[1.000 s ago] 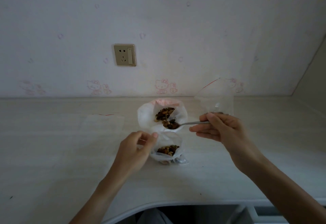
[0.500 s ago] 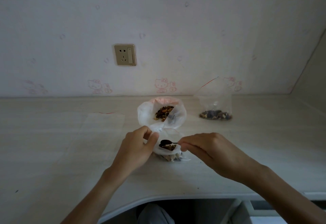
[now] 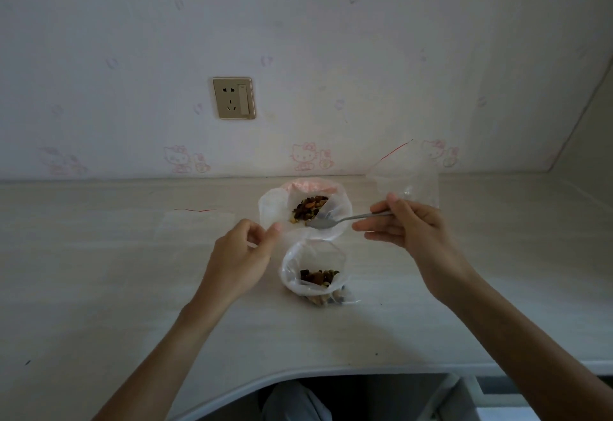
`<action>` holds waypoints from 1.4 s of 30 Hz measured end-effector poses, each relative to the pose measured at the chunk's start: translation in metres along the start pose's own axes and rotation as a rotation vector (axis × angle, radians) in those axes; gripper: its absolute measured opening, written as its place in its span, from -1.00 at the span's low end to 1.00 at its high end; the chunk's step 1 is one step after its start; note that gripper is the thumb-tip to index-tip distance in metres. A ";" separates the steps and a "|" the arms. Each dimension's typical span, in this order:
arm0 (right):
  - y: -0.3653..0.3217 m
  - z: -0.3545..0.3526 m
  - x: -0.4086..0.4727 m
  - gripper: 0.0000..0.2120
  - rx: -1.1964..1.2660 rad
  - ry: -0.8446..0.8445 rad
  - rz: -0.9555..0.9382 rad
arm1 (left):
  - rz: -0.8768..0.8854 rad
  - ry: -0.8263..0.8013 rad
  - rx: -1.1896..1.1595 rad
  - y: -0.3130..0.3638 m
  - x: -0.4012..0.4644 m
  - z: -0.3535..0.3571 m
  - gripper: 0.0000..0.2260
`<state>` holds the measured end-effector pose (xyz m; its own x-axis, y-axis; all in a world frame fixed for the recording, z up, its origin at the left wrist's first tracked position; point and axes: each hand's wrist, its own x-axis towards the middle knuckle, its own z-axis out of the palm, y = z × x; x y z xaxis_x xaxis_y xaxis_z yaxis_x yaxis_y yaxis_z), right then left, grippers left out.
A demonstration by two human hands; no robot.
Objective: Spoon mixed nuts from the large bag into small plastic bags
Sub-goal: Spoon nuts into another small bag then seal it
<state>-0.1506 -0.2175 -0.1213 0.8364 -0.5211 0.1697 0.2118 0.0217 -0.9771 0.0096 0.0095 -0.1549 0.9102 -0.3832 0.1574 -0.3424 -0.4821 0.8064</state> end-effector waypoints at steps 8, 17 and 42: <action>0.020 0.031 0.043 -0.64 -0.114 0.060 0.067 | -0.107 0.015 -0.052 -0.001 0.042 0.019 -0.46; 0.048 0.054 0.063 -0.77 -0.171 -0.018 0.143 | -0.023 -0.002 -0.286 -0.009 0.048 0.041 -0.81; 0.059 0.059 0.073 -0.78 -0.311 0.106 0.157 | 0.087 0.034 -0.409 -0.001 0.040 0.041 -0.93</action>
<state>-0.0471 -0.2040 -0.1593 0.7859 -0.6182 0.0158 -0.0927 -0.1430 -0.9854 0.0362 -0.0377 -0.1728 0.8916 -0.3789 0.2481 -0.3038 -0.0940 0.9481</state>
